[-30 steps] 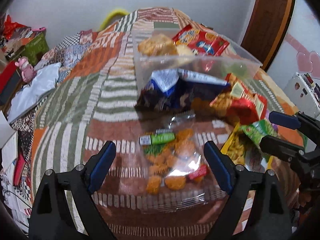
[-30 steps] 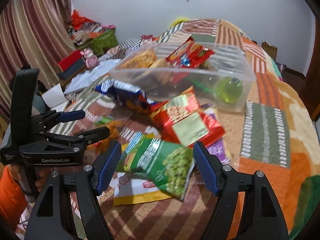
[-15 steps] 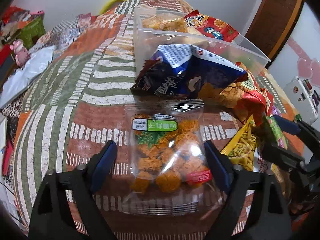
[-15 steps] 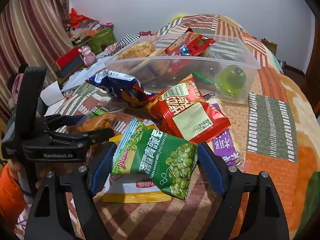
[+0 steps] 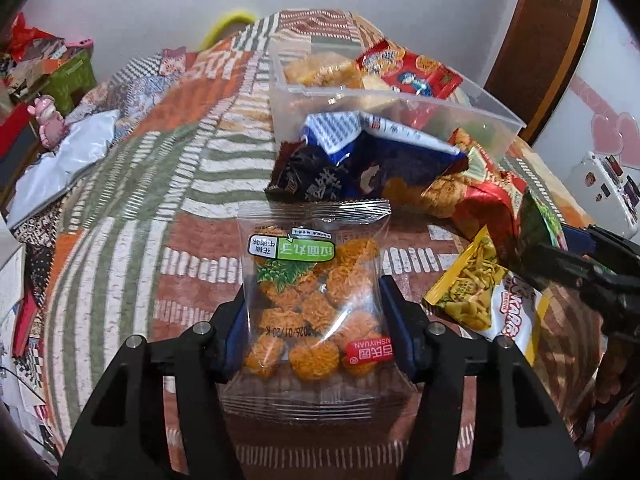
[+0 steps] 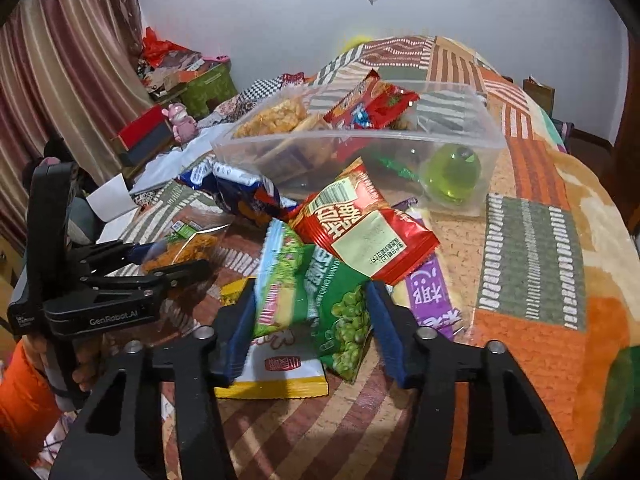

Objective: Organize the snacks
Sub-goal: 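Carry the orange-puff bag with the left tool while the right tool carries the pea bag over the box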

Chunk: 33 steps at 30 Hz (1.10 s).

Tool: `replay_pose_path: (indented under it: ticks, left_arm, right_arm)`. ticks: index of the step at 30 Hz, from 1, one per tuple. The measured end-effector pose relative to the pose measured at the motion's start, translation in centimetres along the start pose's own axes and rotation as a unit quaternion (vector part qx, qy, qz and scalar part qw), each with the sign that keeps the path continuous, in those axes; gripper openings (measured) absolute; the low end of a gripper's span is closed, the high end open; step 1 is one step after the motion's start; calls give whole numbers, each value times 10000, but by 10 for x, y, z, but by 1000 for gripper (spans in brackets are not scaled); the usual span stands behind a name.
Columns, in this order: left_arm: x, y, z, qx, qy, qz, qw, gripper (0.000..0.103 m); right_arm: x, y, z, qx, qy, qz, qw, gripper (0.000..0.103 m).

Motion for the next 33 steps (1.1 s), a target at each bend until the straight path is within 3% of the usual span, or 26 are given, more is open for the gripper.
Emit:
replay_pose_path:
  ticks: [6,7,21,33]
  left_arm:
    - [22,11,5,88,-12,-278,9996,58]
    - [25,14,6,102,-21,-321,9994,58]
    - [69,55,-8,36,-128,-960,9953,58]
    - [74,98,-28,-24,-230,-1274,9916,58]
  right_arm:
    - [12,10,2,91,-59,-173,9998,30]
    - [14,12,2,91,-42,-217,9997,22]
    - [47,38,-2,130,-153,-735,9971,18]
    - [61,84,-13,245,-310,-1236,9915,18]
Point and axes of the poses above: each gripper's, at about its wrist camera, not at the fingertips, and x roughly against the way its jaws point, z to its left, y to its top, the point moved 6 cm from there along -x, roughly the way its jaws point, and after that the axes turned 9 degrees about y, right-handed, at the moved point
